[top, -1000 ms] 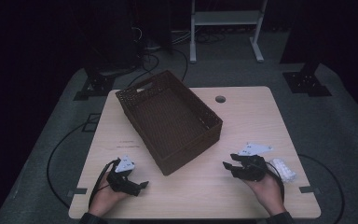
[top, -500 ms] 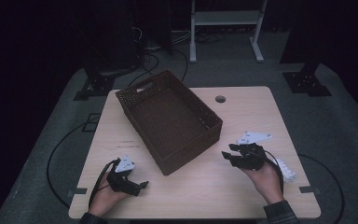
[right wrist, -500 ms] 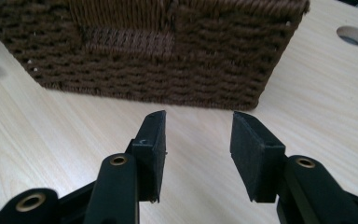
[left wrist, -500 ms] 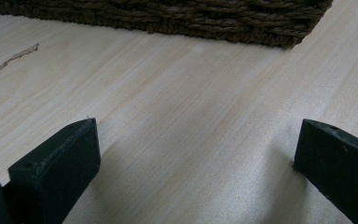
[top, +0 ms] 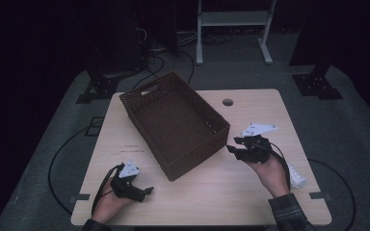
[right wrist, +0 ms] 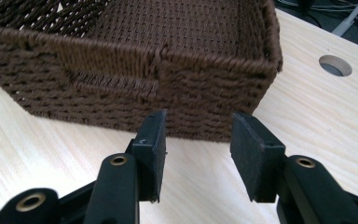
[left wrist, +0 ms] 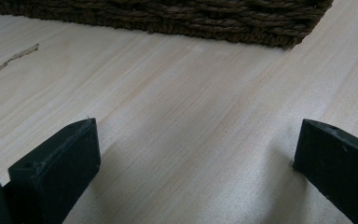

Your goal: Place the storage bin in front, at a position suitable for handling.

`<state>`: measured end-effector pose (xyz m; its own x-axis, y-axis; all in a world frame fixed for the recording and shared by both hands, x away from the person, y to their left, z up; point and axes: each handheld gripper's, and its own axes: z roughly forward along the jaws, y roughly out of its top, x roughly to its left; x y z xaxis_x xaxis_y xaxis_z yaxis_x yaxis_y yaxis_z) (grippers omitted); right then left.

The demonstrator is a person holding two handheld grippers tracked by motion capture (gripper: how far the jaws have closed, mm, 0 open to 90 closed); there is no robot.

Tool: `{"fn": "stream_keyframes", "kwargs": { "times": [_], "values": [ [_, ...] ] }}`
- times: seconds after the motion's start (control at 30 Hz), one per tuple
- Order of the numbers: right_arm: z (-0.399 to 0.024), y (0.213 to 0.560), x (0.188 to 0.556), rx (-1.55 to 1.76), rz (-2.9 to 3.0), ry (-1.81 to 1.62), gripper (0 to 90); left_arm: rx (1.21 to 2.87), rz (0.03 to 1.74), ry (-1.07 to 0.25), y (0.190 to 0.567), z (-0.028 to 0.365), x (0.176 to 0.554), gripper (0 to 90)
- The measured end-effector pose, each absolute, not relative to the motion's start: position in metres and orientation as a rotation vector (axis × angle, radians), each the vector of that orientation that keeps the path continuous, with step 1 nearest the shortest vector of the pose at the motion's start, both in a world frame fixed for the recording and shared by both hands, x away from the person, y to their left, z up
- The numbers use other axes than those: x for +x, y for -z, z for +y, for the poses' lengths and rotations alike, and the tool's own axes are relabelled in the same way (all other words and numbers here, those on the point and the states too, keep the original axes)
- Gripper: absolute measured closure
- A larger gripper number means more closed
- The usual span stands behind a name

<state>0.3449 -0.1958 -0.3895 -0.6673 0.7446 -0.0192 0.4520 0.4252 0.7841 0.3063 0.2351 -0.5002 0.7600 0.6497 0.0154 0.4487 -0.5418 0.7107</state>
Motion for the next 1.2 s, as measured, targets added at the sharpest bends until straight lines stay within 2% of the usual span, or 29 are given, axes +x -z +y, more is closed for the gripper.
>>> {"fn": "stream_keyframes", "kwargs": {
  "times": [1.2],
  "values": [
    [-0.171,0.348,0.419,1.016,2.326,-1.071,57.0,2.237,0.811,-0.367,0.500,0.235,0.307,0.0]
  ]
}}
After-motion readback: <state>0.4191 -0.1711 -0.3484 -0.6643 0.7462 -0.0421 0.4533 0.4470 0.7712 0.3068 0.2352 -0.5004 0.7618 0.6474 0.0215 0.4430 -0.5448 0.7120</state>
